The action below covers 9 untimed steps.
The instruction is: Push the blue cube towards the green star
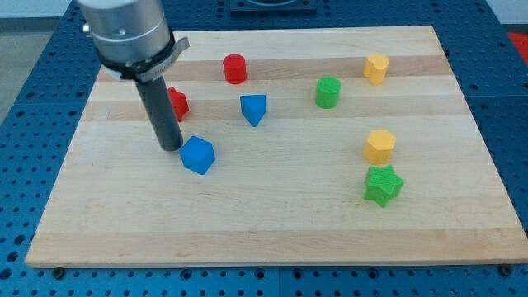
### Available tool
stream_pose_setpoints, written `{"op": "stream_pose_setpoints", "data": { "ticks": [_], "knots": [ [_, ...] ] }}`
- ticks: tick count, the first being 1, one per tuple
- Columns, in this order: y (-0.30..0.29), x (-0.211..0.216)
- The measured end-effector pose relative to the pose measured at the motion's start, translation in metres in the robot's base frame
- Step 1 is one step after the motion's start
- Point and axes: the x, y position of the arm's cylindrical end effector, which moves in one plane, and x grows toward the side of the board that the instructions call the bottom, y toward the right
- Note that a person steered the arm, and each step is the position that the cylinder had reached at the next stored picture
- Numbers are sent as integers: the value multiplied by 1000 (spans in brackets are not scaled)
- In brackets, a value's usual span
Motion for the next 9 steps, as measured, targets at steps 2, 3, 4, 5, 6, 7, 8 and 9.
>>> {"op": "stream_pose_setpoints", "data": {
  "ticks": [2, 3, 4, 5, 6, 7, 8, 9],
  "knots": [
    [46, 23],
    [64, 32],
    [78, 32],
    [89, 32],
    [110, 33],
    [116, 32],
    [126, 38],
    [138, 41]
  ]
}}
